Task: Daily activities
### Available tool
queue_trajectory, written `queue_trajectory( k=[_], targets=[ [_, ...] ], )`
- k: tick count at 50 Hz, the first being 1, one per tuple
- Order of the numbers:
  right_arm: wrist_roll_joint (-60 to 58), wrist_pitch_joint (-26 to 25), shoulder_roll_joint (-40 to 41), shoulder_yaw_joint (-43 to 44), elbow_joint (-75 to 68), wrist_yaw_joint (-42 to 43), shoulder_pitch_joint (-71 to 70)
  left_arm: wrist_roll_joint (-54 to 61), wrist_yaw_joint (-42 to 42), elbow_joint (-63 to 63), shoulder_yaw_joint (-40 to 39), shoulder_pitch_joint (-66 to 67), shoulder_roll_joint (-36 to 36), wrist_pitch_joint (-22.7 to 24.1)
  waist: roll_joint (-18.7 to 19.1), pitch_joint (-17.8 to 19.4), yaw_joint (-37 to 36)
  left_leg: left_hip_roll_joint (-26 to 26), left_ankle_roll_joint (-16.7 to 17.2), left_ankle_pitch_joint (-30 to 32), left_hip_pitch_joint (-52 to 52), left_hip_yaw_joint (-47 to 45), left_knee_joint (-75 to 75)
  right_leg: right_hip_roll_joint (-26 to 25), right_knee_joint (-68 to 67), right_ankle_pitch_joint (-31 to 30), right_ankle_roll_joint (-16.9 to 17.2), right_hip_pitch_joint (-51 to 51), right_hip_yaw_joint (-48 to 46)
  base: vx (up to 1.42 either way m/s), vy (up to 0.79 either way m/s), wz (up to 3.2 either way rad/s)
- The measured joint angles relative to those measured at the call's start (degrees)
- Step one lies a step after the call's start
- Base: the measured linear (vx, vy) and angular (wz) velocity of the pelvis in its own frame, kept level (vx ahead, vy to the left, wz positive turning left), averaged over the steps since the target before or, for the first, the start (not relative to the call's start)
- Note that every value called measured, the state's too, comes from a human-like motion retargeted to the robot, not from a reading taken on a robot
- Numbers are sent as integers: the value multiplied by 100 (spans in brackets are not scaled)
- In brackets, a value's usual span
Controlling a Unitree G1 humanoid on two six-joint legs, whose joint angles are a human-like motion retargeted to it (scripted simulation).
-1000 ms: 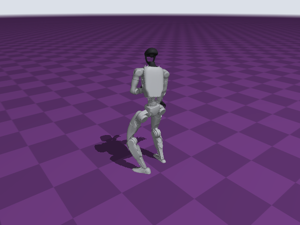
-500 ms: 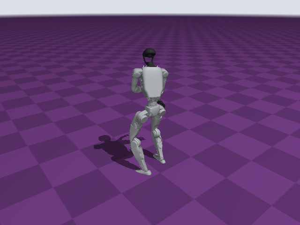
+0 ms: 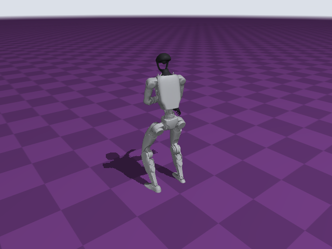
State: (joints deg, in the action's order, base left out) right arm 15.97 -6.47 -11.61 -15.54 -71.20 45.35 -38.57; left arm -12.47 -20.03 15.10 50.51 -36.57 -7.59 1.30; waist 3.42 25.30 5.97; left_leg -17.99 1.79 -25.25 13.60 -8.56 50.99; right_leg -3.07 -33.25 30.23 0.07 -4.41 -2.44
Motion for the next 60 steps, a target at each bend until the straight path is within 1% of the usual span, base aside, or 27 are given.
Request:
queue_trajectory(
  k=[5, 9, 10, 14, 17, 20, 27, 30, 38, 48, 50, 53, 55, 60],
  targets=[
    [-58, 96, -31, 176, 661, 186, 180, -125, -249, -518, -516, 486, -367, -12, -24, -101, -298, 357, -13, 54, 359, 209, -221, 143, 91, 51, 105, 71, -28, 13, 8, -7],
    [-162, 164, -2, 248, 1281, 304, 281, -206, -481, -1082, -1044, 944, -697, -14, -114, -179, -537, 822, -38, 244, 545, 388, -629, 362, 76, 141, 229, 43, -25, 16, 12, -8],
    [-190, 168, 10, 254, 1447, 323, 291, -218, -532, -1255, -1193, 1059, -794, -18, -161, -203, -584, 956, -63, 306, 561, 411, -768, 444, 86, 164, 264, 24, -22, 17, 14, -6],
    [-353, 264, 71, 156, 1945, 293, 376, -294, -809, -1680, -1618, 1458, -973, 51, -197, -230, -790, 1141, -330, 73, 618, 389, -710, 620, -190, 385, 349, -105, 21, 17, 16, -8],
    [-553, 266, 123, 5, 2358, 193, 396, -345, -980, -2097, -1978, 1694, -1168, 76, -315, -246, -874, 1355, -520, -55, 621, 305, -864, 842, -308, 470, 419, -250, 64, 16, 17, -4],
    [-770, 253, 197, -224, 2737, 13, 476, -393, -1135, -2472, -2267, 1906, -1317, 95, -433, -246, -928, 1561, -640, -108, 635, 245, -1003, 1056, -464, 474, 489, -413, 90, 14, 17, -3],
    [-1135, 232, 284, -787, 3474, -582, 883, -336, -1379, -3173, -2737, 2443, -1524, 124, -701, -277, -970, 2014, -797, -4, 642, 208, -1553, 1503, -631, 261, 627, -772, 71, 11, 15, 1],
    [-1194, 243, 248, -968, 3633, -792, 1063, -284, -1454, -3307, -2836, 2669, -1555, 144, -766, -302, -998, 2158, -836, 54, 592, 221, -1817, 1633, -636, 144, 685, -862, 67, 11, 12, -1],
    [-1156, 225, 195, -1199, 3580, -922, 1232, -260, -1647, -3258, -2899, 3120, -1505, 98, -846, -389, -1031, 2434, -945, 9, 467, 165, -2022, 1903, -925, 1, 832, -1028, 223, 8, 10, -7],
    [-1234, 153, 216, -1360, 3180, -864, 737, -361, -1767, -3066, -2822, 2944, -1589, 8, -1027, -521, -952, 2748, -1057, 0, -120, -34, -2447, 2218, -1431, -209, 984, -1038, 505, 5, 8, -18],
    [-1282, 145, 226, -1402, 3080, -890, 676, -417, -1770, -3066, -2795, 2833, -1635, -1, -1070, -533, -934, 2794, -1076, -12, -257, -89, -2517, 2308, -1605, -282, 971, -1071, 480, 3, 6, -29],
    [-1355, 147, 245, -1451, 2958, -943, 614, -518, -1762, -3088, -2737, 2685, -1731, -12, -1113, -546, -922, 2809, -1090, -41, -453, -192, -2615, 2494, -1928, -384, 816, -1176, 237, 3, 5, -39],
    [-1399, 156, 230, -1447, 2899, -961, 599, -604, -1752, -3110, -2694, 2617, -1816, -9, -1140, -557, -892, 2814, -1093, -48, -562, -237, -2674, 2547, -2151, -288, 696, -1237, 137, 3, 3, -32],
    [-1477, 226, 187, -1394, 2853, -993, 842, -823, -1722, -3189, -2617, 2579, -2031, 27, -1240, -575, -767, 2860, -1088, -35, -755, -307, -2822, 2389, -2589, 125, 562, -1316, 163, 3, 1, -21]
  ],
)
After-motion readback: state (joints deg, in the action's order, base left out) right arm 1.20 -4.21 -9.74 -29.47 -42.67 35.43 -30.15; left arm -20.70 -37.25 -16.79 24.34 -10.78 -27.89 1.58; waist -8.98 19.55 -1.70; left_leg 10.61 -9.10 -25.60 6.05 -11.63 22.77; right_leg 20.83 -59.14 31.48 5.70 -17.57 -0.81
